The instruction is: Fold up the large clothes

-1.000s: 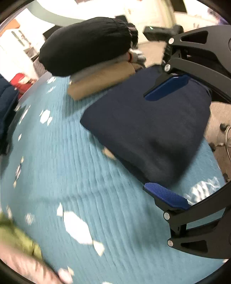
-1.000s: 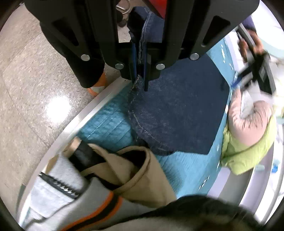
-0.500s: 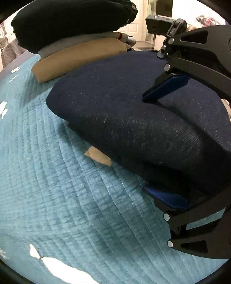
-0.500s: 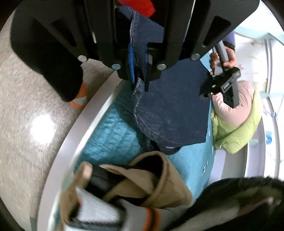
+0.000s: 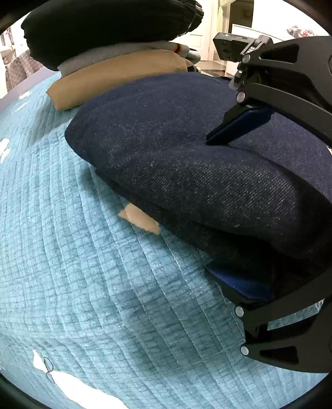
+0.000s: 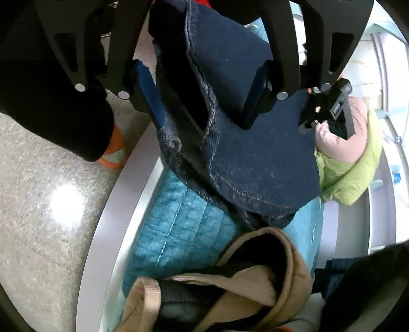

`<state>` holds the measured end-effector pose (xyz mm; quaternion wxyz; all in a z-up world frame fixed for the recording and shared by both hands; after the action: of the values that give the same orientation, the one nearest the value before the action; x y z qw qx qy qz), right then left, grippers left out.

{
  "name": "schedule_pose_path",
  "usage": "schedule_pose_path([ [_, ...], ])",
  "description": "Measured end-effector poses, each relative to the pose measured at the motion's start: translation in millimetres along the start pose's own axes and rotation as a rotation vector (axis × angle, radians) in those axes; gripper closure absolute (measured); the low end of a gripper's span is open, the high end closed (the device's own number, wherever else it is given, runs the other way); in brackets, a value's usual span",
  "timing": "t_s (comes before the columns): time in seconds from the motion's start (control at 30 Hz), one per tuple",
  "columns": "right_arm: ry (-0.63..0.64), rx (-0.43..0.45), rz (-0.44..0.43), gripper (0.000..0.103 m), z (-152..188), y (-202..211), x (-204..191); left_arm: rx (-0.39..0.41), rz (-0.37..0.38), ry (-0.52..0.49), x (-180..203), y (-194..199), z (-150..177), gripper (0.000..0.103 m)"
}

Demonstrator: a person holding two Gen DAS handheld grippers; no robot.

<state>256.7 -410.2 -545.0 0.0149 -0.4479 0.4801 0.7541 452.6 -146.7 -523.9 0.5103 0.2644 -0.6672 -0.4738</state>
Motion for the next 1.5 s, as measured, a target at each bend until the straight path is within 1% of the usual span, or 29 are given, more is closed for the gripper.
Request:
schedule_pose_path([
  [0.03, 0.014, 0.016, 0.022, 0.043, -1.5, 6.5, 0.2, 0.000, 0.001, 0.000, -0.5, 0.4, 0.2, 0.009],
  [0.1, 0.010, 0.065, 0.064, 0.039, -10.5, 20.8, 10.1, 0.003, 0.001, -0.001, 0.3, -0.5, -0.1, 0.009],
  [0.13, 0.008, 0.074, 0.063, 0.039, -13.3, 21.2, 14.8, 0.003, 0.002, -0.001, -0.2, -0.7, -0.2, 0.008],
  [0.17, -0.001, 0.062, 0.055, 0.039, -16.5, 20.2, 18.7, 0.004, 0.002, -0.001, -1.3, -0.6, 0.1, 0.008],
  [0.23, -0.047, 0.011, -0.004, 0.039, -17.1, 12.4, 20.1, 0.005, 0.002, -0.003, -1.3, -1.2, 0.2, 0.008],
  [0.33, -0.089, -0.036, -0.139, 0.038, -14.1, 3.9, 9.4, 0.008, 0.006, -0.004, -1.9, -0.4, 0.6, 0.008],
  [0.37, -0.090, -0.042, -0.151, 0.038, -11.8, 0.5, 7.6, 0.008, 0.006, -0.005, -3.2, 0.1, 0.7, 0.008],
  [0.43, -0.079, -0.037, -0.131, 0.036, -10.7, -5.1, 10.0, 0.005, 0.004, -0.005, -3.5, -0.1, 0.8, 0.008],
  [0.53, -0.114, -0.048, -0.165, 0.033, -10.2, -9.9, 14.4, 0.006, 0.001, -0.008, -2.4, -0.2, 0.8, 0.008],
  [0.6, -0.098, -0.048, -0.147, 0.028, -12.1, -11.0, 16.0, 0.008, 0.002, -0.009, -2.2, -0.2, 0.9, 0.008],
  [0.67, -0.104, -0.056, -0.156, 0.027, -11.8, -13.7, 17.9, 0.008, 0.001, -0.008, -2.1, -0.4, 0.9, 0.008],
  [0.7, -0.115, -0.072, -0.174, 0.028, -10.0, -15.3, 17.4, 0.008, 0.001, -0.008, -1.9, -0.5, 1.1, 0.008],
  [0.77, -0.095, -0.100, -0.192, 0.033, -3.6, -16.4, 11.7, 0.005, 0.001, -0.008, -1.5, -0.5, 0.9, 0.008],
  [0.8, -0.073, -0.105, -0.189, 0.040, -1.0, -15.7, 8.0, 0.004, 0.001, -0.009, -1.3, -0.6, 0.9, 0.008],
  [0.9, -0.027, -0.127, -0.208, 0.053, 6.9, -15.8, -5.8, 0.003, 0.002, -0.010, -1.6, -0.6, 0.5, 0.008],
  [1.0, 0.018, -0.135, -0.200, 0.054, 11.3, -22.3, -16.2, 0.001, 0.008, -0.010, -1.8, -1.0, 0.1, 0.008],
  [1.03, 0.010, -0.133, -0.195, 0.054, 10.8, -25.4, -15.4, -0.001, 0.010, -0.011, -1.9, -1.2, -0.2, 0.008],
  [1.1, 0.003, -0.128, -0.201, 0.066, 9.6, -28.0, -15.4, -0.002, 0.014, -0.012, -2.3, -1.2, -0.5, 0.008],
  [1.13, 0.025, -0.114, -0.193, 0.070, 7.9, -25.6, -16.4, -0.002, 0.017, -0.015, -2.1, -1.1, -0.8, 0.008],
  [1.17, 0.065, -0.096, -0.174, 0.079, 8.9, -22.2, -20.6, -0.002, 0.019, -0.018, -2.2, -0.8, -0.8, 0.008],
  [1.2, 0.093, -0.085, -0.167, 0.085, 9.7, -18.7, -24.3, -0.004, 0.023, -0.019, -2.3, -0.5, -1.0, 0.008],
  [1.27, 0.118, -0.070, -0.180, 0.088, 12.1, -7.6, -34.3, -0.008, 0.036, -0.015, -2.8, 1.2, -1.2, 0.008],
  [1.33, 0.091, -0.069, -0.220, 0.089, 10.3, 4.9, -40.1, -0.021, 0.065, -0.010, -1.9, 2.9, -0.5, 0.008],
  [1.43, 0.088, -0.036, -0.180, 0.090, -2.1, 20.1, -38.2, -0.046, 0.098, -0.032, 3.7, 4.4, 4.3, 0.008],
  [1.5, 0.088, -0.005, -0.125, 0.090, -16.1, 28.4, -28.6, -0.059, 0.137, -0.062, 15.2, 4.9, 7.8, 0.008],
])
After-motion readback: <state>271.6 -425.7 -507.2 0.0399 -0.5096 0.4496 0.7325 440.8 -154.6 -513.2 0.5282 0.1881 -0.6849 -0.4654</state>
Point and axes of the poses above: each gripper's, at about its wrist camera, not at the fingertips, and y roughly against the way its jaws point, x to its right, z to its underside, the point moved 9 cm from there along -y, roughly the way its jaws point, and after that the axes turned 1 degree about z, right-handed, at the moved point
